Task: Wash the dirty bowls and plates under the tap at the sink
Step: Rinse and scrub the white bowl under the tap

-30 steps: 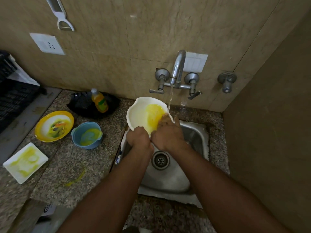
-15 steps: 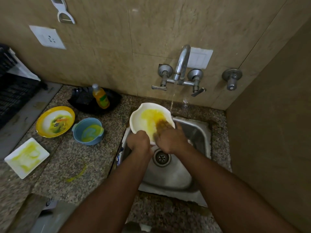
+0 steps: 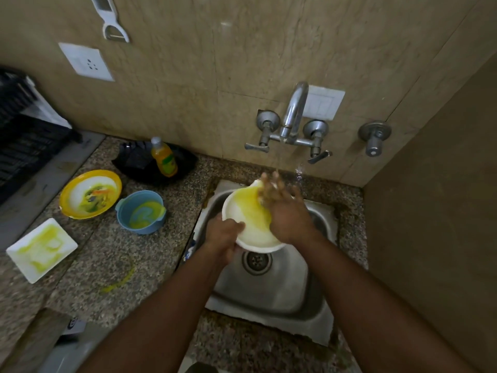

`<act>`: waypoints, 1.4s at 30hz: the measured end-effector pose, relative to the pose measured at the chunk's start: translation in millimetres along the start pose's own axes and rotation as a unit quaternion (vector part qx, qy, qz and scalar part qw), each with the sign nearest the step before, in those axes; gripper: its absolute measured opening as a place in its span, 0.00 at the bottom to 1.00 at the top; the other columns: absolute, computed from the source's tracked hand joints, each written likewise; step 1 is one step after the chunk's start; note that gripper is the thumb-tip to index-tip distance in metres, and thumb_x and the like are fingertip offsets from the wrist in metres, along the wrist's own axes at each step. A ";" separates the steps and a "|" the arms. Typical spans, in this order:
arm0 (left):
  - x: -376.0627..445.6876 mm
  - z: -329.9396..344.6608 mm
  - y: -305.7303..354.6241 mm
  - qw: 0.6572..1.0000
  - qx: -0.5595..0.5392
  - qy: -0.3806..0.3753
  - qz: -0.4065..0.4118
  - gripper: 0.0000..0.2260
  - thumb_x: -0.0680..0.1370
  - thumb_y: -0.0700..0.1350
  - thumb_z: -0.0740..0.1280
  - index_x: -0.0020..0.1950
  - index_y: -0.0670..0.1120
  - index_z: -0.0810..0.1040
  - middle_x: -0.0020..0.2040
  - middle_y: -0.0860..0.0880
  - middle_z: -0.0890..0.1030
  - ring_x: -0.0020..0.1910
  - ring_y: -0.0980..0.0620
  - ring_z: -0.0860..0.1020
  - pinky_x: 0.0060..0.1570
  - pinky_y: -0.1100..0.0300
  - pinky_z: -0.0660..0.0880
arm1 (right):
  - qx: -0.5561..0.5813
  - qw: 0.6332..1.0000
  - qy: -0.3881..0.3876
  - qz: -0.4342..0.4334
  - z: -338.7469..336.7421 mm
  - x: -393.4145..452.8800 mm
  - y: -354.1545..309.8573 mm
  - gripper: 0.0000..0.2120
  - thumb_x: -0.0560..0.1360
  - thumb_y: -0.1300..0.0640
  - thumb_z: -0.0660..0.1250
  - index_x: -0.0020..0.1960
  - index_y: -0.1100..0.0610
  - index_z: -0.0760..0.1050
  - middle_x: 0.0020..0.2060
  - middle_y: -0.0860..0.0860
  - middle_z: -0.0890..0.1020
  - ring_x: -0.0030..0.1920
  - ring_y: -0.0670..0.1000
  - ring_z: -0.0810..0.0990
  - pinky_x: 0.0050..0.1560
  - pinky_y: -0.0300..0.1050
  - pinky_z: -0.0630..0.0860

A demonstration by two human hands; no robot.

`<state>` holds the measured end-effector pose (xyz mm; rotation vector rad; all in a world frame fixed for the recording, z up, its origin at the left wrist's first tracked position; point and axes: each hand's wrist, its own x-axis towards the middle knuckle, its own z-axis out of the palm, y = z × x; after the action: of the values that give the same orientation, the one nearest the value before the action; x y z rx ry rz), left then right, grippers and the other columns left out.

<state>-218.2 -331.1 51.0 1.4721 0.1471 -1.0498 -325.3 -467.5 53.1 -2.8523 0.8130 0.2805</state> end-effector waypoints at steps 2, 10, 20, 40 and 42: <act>5.0 -3.1 3.2 1.000 0.018 -0.005 -0.014 0.16 0.79 0.32 0.69 0.66 0.44 0.77 0.57 0.38 0.81 0.53 0.36 0.79 0.45 0.43 0.80 | 0.124 0.991 0.055 0.004 -5.1 1.5 12.0 0.44 0.70 0.67 0.66 0.81 0.43 0.60 0.83 0.46 0.39 0.82 0.49 0.40 0.76 0.50 0.61; 28.6 -16.7 24.9 0.971 0.234 -0.011 0.047 0.17 0.79 0.45 0.72 0.67 0.45 0.78 0.60 0.38 0.83 0.57 0.35 0.82 0.48 0.41 0.82 | 0.662 0.676 0.047 0.321 17.4 13.7 13.5 0.15 0.77 0.62 0.72 0.64 0.57 0.81 0.53 0.57 0.86 0.51 0.61 0.85 0.58 0.64 0.81; 38.6 27.9 -33.8 0.472 0.807 -0.143 0.325 0.26 0.85 0.58 0.48 0.81 0.51 0.62 0.85 0.44 0.49 0.83 0.42 0.37 0.74 0.30 0.32 | 0.598 0.664 0.180 0.412 37.8 9.3 -0.6 0.10 0.77 0.63 0.65 0.46 0.48 0.79 0.38 0.48 0.82 0.41 0.53 0.80 0.49 0.49 0.80; 57.3 54.9 -81.1 0.612 0.761 -0.146 0.157 0.43 0.76 0.64 0.54 0.84 0.43 0.43 0.84 0.40 0.38 0.82 0.40 0.35 0.80 0.40 0.42 | 0.510 0.668 0.253 0.479 58.5 -4.1 -9.8 0.17 0.76 0.55 0.65 0.62 0.49 0.83 0.53 0.54 0.86 0.53 0.60 0.83 0.55 0.57 0.82; 58.6 51.7 -71.3 0.596 0.723 -0.242 0.251 0.35 0.83 0.55 0.58 0.85 0.48 0.46 0.85 0.46 0.40 0.83 0.43 0.37 0.81 0.43 0.44 | 0.510 0.682 0.248 0.462 62.3 -6.0 -8.5 0.16 0.76 0.53 0.65 0.61 0.47 0.83 0.50 0.53 0.87 0.51 0.60 0.84 0.54 0.58 0.82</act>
<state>-256.4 -386.4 -30.8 2.2509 -1.8474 -0.9765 -334.1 -444.5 -5.1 -1.2633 1.7316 -0.6826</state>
